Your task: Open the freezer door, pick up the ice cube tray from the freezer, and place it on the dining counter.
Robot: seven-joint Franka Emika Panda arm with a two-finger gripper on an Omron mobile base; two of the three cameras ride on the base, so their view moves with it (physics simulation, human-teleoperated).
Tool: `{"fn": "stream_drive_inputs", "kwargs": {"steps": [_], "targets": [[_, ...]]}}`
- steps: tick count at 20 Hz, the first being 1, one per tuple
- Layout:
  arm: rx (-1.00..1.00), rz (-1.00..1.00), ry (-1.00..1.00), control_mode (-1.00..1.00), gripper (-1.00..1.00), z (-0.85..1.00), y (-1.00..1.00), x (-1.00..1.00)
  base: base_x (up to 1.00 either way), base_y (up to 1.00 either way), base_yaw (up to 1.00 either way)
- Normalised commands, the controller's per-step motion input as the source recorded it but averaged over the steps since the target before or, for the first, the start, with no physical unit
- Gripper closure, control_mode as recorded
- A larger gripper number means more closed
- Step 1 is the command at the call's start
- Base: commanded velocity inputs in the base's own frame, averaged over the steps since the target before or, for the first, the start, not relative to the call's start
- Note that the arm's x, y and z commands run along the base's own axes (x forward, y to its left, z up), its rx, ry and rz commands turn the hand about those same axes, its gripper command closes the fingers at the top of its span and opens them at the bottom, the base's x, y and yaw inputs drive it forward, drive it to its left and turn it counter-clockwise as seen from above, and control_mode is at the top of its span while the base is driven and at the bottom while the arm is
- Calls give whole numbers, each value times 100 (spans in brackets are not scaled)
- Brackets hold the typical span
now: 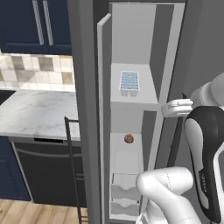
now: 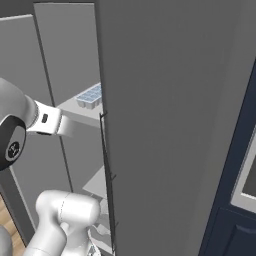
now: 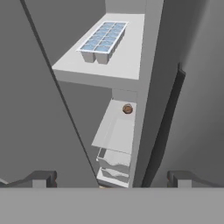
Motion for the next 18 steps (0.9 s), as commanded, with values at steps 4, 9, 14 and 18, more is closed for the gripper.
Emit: {"fn": "stream_drive_inputs", "kwargs": {"steps": [4, 9, 14, 18], "targets": [[0, 0, 0, 100, -100, 0, 0, 0, 31, 54, 0], [0, 0, 0, 100, -100, 0, 0, 0, 26, 18, 0], [0, 0, 0, 100, -100, 0, 0, 0, 0, 1, 0], [0, 0, 0, 100, -100, 0, 0, 0, 0, 0, 0]]}}
